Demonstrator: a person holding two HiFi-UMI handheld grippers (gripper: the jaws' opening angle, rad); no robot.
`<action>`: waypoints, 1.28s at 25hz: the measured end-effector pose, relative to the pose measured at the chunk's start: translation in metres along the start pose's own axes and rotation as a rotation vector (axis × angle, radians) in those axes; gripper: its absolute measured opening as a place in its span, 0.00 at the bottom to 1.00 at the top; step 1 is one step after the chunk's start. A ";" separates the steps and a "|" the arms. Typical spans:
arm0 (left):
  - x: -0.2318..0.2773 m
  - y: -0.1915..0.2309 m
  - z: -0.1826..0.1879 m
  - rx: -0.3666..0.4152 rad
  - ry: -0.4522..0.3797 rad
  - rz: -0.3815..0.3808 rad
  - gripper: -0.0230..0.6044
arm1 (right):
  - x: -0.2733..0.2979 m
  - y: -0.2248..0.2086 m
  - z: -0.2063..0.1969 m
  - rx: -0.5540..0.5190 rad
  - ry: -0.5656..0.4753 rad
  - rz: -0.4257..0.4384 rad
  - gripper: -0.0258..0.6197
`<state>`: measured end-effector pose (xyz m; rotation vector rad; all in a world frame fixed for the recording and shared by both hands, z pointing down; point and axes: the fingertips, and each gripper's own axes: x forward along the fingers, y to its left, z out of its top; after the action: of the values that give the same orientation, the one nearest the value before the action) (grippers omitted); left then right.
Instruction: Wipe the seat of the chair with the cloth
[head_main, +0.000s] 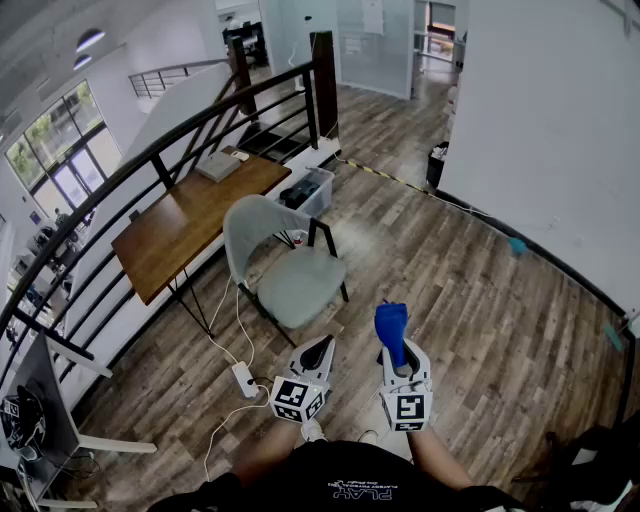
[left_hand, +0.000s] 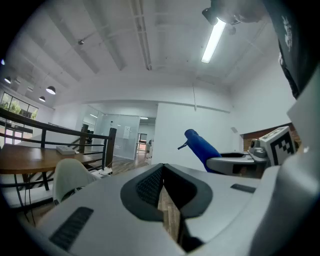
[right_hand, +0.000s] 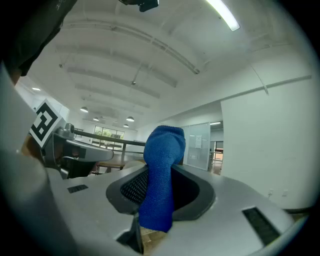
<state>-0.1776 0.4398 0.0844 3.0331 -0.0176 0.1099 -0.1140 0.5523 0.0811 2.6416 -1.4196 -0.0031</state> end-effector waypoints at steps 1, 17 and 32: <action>0.000 0.002 0.000 0.001 -0.001 -0.002 0.04 | 0.002 0.001 0.000 -0.002 0.000 -0.001 0.23; -0.017 0.036 0.002 -0.002 -0.009 -0.009 0.04 | 0.025 0.035 0.012 0.020 -0.024 0.006 0.23; -0.034 0.112 0.008 -0.002 -0.018 0.021 0.04 | 0.079 0.081 0.027 0.078 -0.018 0.031 0.23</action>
<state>-0.2131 0.3276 0.0855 3.0322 -0.0513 0.0846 -0.1390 0.4390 0.0695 2.6881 -1.4962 0.0326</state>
